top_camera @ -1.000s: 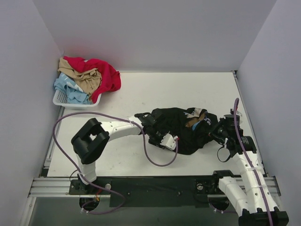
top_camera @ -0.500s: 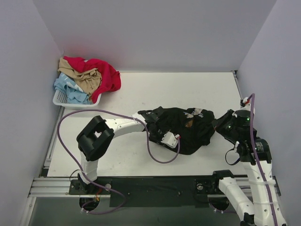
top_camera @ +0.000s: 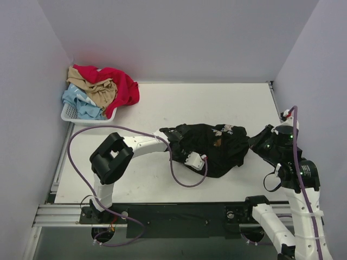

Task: Fold and stack the t-shirts
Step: Flatten out the tshirt

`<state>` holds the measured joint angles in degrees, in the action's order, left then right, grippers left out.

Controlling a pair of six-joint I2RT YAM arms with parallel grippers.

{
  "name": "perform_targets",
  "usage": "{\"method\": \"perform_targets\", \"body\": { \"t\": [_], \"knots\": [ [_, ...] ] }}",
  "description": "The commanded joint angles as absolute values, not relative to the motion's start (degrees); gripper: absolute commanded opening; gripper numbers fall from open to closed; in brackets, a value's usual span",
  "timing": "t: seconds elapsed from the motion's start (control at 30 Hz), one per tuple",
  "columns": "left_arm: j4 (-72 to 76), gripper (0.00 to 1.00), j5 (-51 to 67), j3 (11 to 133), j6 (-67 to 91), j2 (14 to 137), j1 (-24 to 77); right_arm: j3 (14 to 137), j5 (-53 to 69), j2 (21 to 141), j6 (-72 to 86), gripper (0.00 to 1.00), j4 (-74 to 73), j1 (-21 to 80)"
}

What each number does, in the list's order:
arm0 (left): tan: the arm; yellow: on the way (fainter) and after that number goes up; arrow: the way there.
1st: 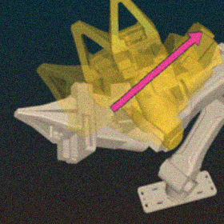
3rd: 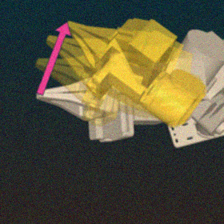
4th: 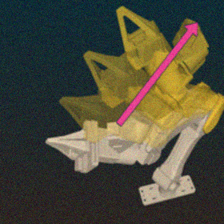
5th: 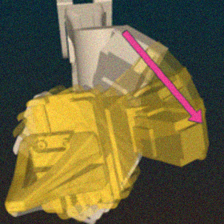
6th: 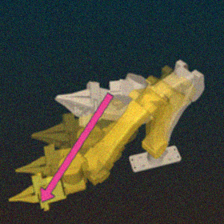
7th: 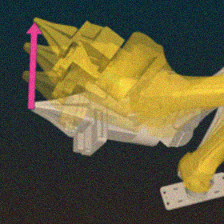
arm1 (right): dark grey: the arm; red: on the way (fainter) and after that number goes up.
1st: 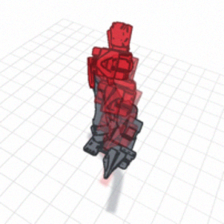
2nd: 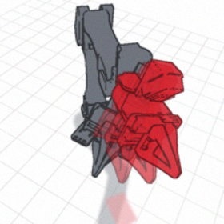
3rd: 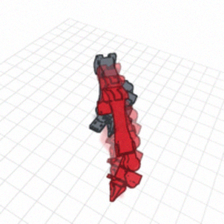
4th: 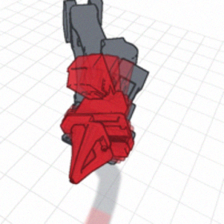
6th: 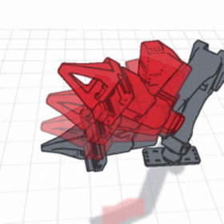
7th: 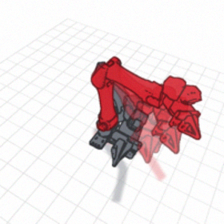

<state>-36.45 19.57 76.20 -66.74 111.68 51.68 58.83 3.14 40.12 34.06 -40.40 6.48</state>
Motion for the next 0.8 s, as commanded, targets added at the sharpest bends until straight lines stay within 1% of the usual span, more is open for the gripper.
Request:
{"method": "perform_targets", "body": {
  "t": [0.0,0.1,0.23,0.3,0.37,0.5,0.6,0.77],
  "knots": [
    [-32.18,0.0,13.45,79.27,-52.7,105.84,49.49,69.58,0.18,39.82,30.07,0.0,-42.1,6.77],
    [-31.38,0.0,12.49,80.24,-44.41,94.09,44.23,76.71,-6.13,39.29,28.92,0.0,-42.98,6.77],
    [-31.2,0.0,6.35,79.89,-41.75,78.97,40.53,87.95,-11.77,38.76,26.99,0.0,-43.15,6.77],
    [-34.16,0.0,3.97,81.9,-41.05,73.42,39.47,91.99,-11.87,38.85,25.76,0.0,-43.24,6.77],
    [-39.61,0.0,2.91,86.02,-39.3,69.81,38.42,95.25,-11.6,38.85,25.4,0.0,-43.33,6.77],
    [-45.94,0.0,1.67,91.48,-35.61,62.86,38.32,101.23,-9.85,39.02,24.96,0.0,-43.33,6.77],
    [-48.16,0.0,1.23,94.04,-32.79,56.8,38.41,105.37,-8.0,39.46,24.08,0.0,-43.42,6.77],
    [-52.9,0.0,-2.46,100.19,-30.76,53.18,38.23,114.41,-7.65,42.09,21.19,0.0,-43.24,6.77]
  ]
}}
